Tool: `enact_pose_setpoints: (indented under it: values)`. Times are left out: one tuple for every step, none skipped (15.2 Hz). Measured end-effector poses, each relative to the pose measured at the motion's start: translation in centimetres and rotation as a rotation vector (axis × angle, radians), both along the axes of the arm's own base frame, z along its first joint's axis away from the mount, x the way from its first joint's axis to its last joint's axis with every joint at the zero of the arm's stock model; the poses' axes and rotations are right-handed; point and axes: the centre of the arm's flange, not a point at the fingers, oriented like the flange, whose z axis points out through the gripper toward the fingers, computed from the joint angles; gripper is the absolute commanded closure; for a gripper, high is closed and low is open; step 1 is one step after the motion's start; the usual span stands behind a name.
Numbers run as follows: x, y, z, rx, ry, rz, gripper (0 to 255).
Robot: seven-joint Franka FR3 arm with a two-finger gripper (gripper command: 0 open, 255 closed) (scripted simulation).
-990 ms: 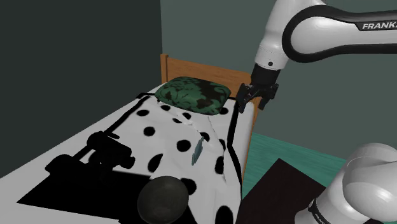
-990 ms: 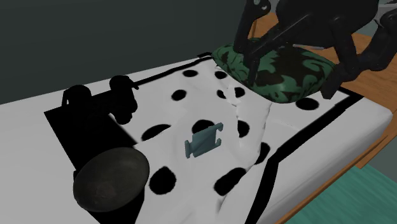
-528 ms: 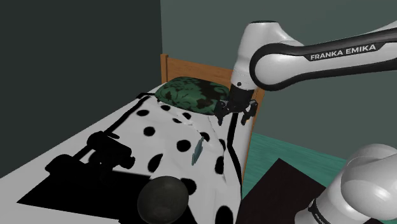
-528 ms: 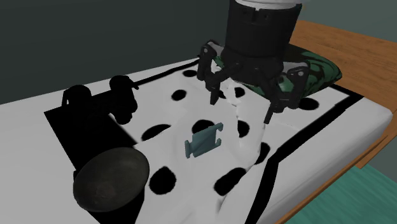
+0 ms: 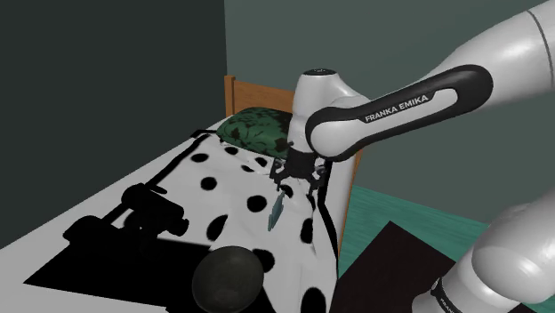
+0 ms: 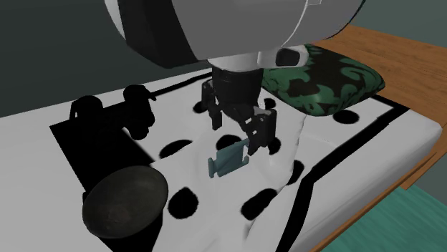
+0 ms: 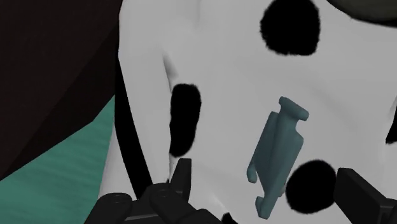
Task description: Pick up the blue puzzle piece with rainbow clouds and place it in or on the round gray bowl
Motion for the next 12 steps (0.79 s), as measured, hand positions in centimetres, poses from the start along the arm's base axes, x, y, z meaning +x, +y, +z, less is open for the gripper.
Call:
enact_pose_setpoints:
  values:
    - [0.9, 0.4, -1.3, 0.001, 0.002, -0.036, 0]
    - [1.7, 0.6, -2.3, 0.002, 0.004, -0.072, 0]
    - [2.5, 0.6, -3.1, 0.003, 0.005, -0.109, 0]
    - [3.3, 1.0, -4.2, 0.004, 0.007, -0.142, 0]
    - [4.2, 1.2, -5.2, 0.006, 0.008, -0.178, 0]
    - [5.0, 1.6, -6.1, 0.007, 0.009, -0.210, 0]
    - [5.4, 1.7, -6.8, 0.007, 0.010, -0.228, 0]
    - [5.5, 1.7, -7.6, 0.007, 0.010, -0.237, 0]
    - [5.5, 1.8, -8.1, 0.008, 0.010, -0.242, 0]
    - [5.7, 1.8, -8.6, 0.008, 0.010, -0.244, 0]
    - [5.7, 1.8, -9.1, 0.008, 0.010, -0.246, 0]
    - [5.7, 1.8, -9.6, 0.008, 0.010, -0.246, 0]
